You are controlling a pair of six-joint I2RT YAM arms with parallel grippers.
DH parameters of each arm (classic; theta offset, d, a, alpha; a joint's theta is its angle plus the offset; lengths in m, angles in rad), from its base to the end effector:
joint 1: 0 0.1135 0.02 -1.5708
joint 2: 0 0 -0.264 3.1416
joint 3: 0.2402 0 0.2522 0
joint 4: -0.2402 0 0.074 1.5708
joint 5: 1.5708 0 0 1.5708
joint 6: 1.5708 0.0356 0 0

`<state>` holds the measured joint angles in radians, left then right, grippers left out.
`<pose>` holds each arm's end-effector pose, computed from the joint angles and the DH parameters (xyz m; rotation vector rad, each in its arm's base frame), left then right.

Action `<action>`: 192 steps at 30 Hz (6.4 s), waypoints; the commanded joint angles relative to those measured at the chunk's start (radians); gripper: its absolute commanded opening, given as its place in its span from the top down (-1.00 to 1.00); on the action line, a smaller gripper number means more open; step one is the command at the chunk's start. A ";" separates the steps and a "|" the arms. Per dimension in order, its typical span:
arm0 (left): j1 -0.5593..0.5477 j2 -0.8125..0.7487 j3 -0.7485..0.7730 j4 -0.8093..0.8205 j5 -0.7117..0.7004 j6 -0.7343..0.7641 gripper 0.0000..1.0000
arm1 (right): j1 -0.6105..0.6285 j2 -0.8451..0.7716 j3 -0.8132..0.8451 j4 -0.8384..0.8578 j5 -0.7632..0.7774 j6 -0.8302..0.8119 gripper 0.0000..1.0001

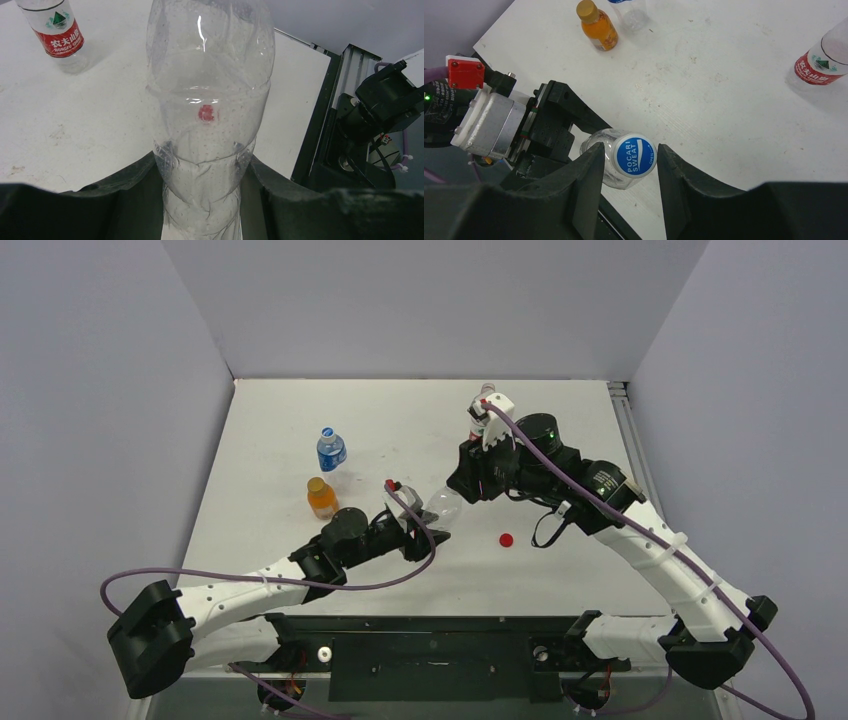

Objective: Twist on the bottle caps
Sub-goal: Screw the bottle cap onto the plastic bottle.

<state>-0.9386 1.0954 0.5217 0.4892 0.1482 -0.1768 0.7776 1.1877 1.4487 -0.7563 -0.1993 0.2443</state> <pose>0.1413 -0.2018 0.2565 0.7583 1.5737 -0.9573 0.1649 0.1722 0.4278 -0.6931 2.0489 0.8180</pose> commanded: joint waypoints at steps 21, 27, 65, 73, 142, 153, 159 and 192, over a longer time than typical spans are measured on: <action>0.007 -0.059 0.044 0.096 0.026 0.001 1.00 | -0.152 0.004 -0.025 0.068 -0.283 0.115 0.83; 0.004 -0.062 0.072 0.081 0.026 0.031 1.00 | -0.162 0.024 -0.019 0.047 -0.309 0.127 0.86; -0.089 0.243 0.208 0.347 -0.773 0.406 1.00 | -0.068 0.238 0.199 -0.208 0.175 0.626 0.85; -0.091 0.254 0.176 0.386 -0.761 0.408 1.00 | -0.070 0.284 0.300 -0.279 0.173 0.598 0.60; 0.182 -0.052 0.142 -0.018 0.458 -0.163 1.00 | -0.020 0.033 0.225 -0.022 -0.158 -0.072 -0.12; 0.183 -0.045 0.143 -0.018 0.462 -0.165 1.00 | -0.019 0.038 0.227 -0.033 -0.146 -0.069 0.08; 0.184 -0.047 0.142 -0.016 0.462 -0.166 1.00 | -0.020 0.038 0.217 -0.035 -0.138 -0.067 0.18; 0.180 -0.109 0.100 0.102 0.404 -0.180 1.00 | -0.092 -0.003 -0.004 0.186 -0.351 0.176 0.80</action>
<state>-0.7567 1.0264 0.6041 0.4446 0.5533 -0.3656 0.6811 1.1847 1.4654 -0.5842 -0.4732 0.3786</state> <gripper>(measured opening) 0.426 0.299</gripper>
